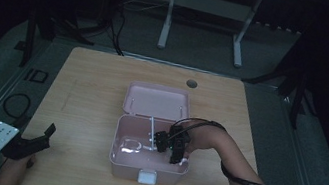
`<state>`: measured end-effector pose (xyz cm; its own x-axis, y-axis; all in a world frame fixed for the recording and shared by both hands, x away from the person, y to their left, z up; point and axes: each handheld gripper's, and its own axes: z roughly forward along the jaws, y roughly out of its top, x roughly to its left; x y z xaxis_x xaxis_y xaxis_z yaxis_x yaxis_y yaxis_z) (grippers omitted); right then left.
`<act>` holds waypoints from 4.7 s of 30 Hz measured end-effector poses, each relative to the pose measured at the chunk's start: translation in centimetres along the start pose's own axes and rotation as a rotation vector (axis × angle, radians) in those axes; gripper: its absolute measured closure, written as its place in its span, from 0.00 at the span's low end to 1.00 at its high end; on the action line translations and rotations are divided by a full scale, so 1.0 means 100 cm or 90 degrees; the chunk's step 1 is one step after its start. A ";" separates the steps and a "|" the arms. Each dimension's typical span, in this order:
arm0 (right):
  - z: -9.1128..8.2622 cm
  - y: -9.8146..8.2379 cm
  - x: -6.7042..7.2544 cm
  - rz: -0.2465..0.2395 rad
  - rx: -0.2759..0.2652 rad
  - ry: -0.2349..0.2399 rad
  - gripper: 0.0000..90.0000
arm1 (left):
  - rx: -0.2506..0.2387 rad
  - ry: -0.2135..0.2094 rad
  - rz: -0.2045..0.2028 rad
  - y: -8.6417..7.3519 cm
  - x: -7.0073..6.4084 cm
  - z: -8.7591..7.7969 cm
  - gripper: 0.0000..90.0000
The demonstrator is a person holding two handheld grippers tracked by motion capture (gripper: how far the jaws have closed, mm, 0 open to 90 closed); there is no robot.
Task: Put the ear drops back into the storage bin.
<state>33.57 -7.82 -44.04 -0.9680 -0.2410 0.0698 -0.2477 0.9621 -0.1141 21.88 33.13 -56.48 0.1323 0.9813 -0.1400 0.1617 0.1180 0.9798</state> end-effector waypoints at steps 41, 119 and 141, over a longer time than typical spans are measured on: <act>0.048 0.007 -0.004 0.028 0.026 0.007 0.66 | 0.001 -0.001 -0.001 0.000 0.000 0.000 0.00; -0.038 -0.137 0.003 0.300 -0.266 -0.178 0.13 | 0.000 0.002 0.000 0.000 0.000 0.000 0.00; 0.081 -0.183 0.006 0.481 -0.346 -0.256 0.14 | 0.000 0.002 0.000 0.000 0.000 0.000 0.00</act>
<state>37.16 -26.61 -49.97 -0.8306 0.5257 -0.1839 0.3895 0.7843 0.4828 21.89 33.10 -56.48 0.1293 0.9817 -0.1395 0.1624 0.1178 0.9797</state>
